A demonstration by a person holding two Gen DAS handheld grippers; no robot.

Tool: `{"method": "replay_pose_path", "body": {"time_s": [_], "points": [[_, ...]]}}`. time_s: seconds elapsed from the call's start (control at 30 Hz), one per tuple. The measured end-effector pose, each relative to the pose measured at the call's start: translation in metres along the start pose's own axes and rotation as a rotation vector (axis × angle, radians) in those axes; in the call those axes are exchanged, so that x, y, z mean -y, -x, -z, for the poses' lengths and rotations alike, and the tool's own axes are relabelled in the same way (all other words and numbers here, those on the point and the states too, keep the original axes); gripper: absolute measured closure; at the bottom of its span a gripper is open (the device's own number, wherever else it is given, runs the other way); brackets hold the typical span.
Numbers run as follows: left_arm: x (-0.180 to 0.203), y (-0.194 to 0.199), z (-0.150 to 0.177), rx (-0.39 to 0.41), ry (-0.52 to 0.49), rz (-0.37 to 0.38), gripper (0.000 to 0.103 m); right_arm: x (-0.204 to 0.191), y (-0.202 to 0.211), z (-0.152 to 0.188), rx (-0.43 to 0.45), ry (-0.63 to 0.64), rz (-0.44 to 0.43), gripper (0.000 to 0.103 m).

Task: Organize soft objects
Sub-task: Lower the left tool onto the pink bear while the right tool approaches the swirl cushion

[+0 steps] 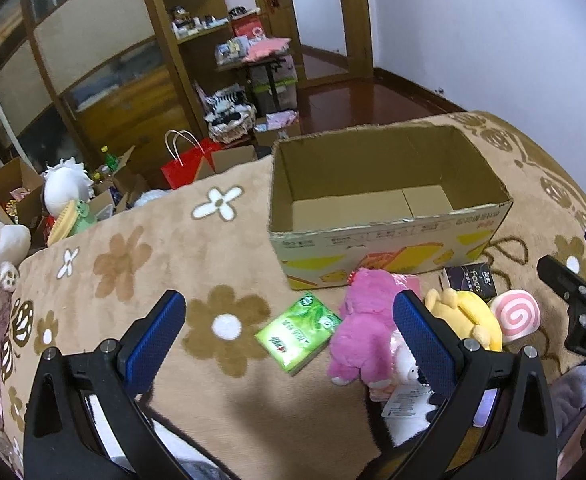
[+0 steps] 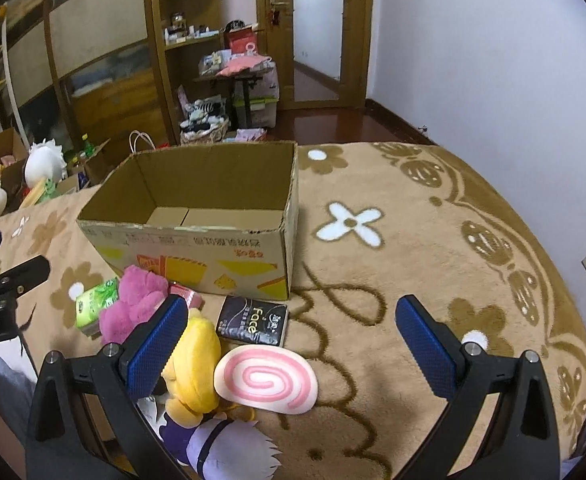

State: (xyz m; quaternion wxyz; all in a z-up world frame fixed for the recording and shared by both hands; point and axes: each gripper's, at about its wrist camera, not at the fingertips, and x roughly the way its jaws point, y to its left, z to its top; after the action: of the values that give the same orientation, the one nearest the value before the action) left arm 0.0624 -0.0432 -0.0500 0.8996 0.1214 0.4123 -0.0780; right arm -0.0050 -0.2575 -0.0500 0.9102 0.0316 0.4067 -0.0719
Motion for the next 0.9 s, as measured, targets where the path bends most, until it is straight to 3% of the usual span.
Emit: {"method": "replay_pose_path", "body": {"time_s": [0.63, 0.9], "points": [[0.032, -0.058, 0.004, -0.136, -0.077, 0.004, 0.001, 0.018, -0.056, 0.013, -0.195, -0.103, -0.001, 0.0], [0.033, -0.078, 0.009, -0.191, -0.07, 0.033, 0.001, 0.016, -0.071, 0.018, -0.252, -0.09, -0.009, 0.0]]}}
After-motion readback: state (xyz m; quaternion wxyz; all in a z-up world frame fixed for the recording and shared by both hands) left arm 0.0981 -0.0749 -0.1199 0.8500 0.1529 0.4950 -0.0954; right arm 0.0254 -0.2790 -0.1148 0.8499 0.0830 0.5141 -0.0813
